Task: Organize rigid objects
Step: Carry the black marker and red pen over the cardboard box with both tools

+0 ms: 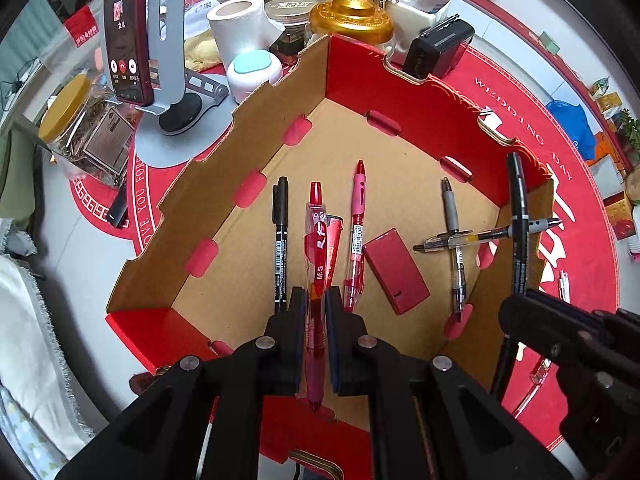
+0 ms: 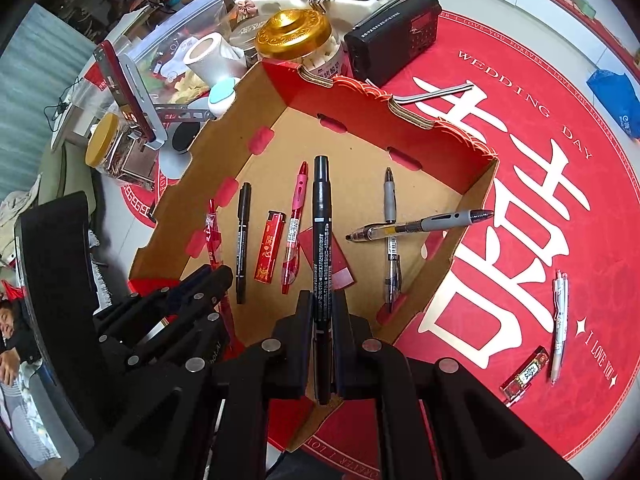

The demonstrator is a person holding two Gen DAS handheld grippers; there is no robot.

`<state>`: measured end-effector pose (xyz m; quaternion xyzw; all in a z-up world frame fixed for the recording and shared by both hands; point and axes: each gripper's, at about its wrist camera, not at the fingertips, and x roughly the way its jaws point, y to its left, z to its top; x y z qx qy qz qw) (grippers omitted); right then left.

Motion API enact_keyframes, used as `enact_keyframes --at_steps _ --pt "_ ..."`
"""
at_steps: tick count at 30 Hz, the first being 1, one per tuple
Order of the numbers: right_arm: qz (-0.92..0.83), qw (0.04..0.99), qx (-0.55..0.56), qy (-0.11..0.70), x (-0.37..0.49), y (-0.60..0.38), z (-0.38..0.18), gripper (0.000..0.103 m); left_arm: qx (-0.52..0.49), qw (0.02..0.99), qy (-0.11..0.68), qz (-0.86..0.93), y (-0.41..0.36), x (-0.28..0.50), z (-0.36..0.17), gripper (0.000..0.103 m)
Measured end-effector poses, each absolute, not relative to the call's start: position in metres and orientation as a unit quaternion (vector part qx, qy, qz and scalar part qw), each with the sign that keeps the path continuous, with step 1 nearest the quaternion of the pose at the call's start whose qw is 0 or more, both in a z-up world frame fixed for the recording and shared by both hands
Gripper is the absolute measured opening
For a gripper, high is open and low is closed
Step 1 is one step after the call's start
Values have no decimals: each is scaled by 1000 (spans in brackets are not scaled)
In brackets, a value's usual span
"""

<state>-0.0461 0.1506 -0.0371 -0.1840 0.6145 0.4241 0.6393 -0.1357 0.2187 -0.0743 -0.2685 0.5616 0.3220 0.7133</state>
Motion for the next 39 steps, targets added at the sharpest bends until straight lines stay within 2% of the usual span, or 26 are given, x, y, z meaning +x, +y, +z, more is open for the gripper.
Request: enact_keyframes --at_steps 39 --pt "411 637 -203 620 -38 171 -70 10 -258 703 578 324 241 -128 -99 10"
